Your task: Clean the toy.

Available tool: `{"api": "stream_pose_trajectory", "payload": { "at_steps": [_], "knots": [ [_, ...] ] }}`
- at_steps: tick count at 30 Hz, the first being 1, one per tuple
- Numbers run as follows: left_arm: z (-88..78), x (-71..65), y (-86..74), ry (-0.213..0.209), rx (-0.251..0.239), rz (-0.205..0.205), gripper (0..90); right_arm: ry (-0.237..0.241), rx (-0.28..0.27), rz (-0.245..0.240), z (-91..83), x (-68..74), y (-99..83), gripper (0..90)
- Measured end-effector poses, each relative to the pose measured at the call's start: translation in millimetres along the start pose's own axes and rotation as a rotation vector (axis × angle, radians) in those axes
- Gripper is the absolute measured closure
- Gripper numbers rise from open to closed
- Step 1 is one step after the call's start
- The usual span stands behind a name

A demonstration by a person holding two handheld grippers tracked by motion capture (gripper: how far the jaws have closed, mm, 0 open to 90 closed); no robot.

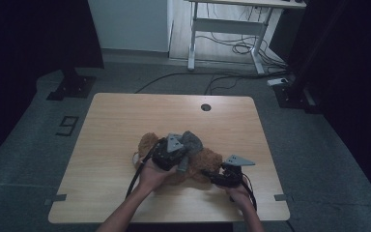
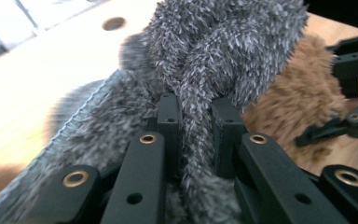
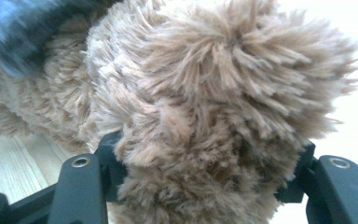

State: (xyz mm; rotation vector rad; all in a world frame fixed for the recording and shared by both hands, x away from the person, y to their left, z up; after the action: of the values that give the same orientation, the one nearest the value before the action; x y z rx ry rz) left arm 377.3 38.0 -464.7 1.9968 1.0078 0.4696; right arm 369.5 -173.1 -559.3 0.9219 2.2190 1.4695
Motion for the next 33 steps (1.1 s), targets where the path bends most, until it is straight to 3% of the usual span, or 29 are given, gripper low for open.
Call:
{"api": "stream_pose_trajectory", "payload": {
  "at_steps": [2,3,4,8,22,24,26,27,28,32,33],
  "knots": [
    [-9.8,17.9,-3.5,0.053,0.004,-0.019,76.9,0.003,-0.002,0.005,-0.3,-0.8,-0.8,37.5],
    [-11.6,36.6,-13.7,0.083,0.033,-0.050,76.9,0.005,-0.005,0.010,-0.5,-1.5,-1.3,37.5],
    [-11.6,36.6,-13.7,0.083,0.033,-0.050,76.9,0.005,-0.005,0.010,-0.5,-1.5,-1.3,37.5],
    [-15.9,65.3,-32.1,0.085,0.030,-0.139,77.0,0.003,-0.007,0.010,0.2,-0.9,-0.5,37.5],
    [-32.9,95.2,-39.7,0.131,0.010,-0.195,76.8,0.005,-0.010,0.014,0.3,-1.2,-0.4,37.5],
    [-34.8,92.2,-35.0,0.129,0.006,-0.195,76.8,0.005,-0.009,0.014,0.3,-1.4,-0.4,37.5],
    [-38.0,80.8,-26.4,0.106,-0.016,-0.185,76.8,0.003,-0.007,0.013,0.4,-1.5,-0.6,37.7],
    [-42.5,62.8,-15.0,0.072,-0.042,-0.152,76.6,0.002,-0.003,0.012,0.1,-2.1,-0.9,37.7],
    [-42.5,62.8,-15.0,0.072,-0.042,-0.152,76.5,0.002,-0.003,0.012,0.1,-2.1,-0.9,37.7],
    [-42.1,19.2,7.0,0.001,-0.078,-0.070,76.5,0.002,-0.004,0.015,0.1,-2.5,-1.0,37.6],
    [-33.6,-2.5,15.5,-0.034,-0.075,-0.038,76.5,0.002,-0.005,0.014,0.1,-2.6,-1.0,37.7]
  ]
}}
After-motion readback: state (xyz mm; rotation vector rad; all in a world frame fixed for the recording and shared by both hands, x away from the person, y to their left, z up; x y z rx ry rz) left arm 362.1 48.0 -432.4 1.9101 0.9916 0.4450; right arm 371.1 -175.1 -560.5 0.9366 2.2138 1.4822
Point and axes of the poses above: each handheld gripper's, and its own axes: z roughly forward along the jaws, y roughly out of its top, x roughly to its left, the point moved 5 cm from there along z, roughly forward along the jaws, and after that the axes turned 10 degrees about -z, right-handed, at the moved point
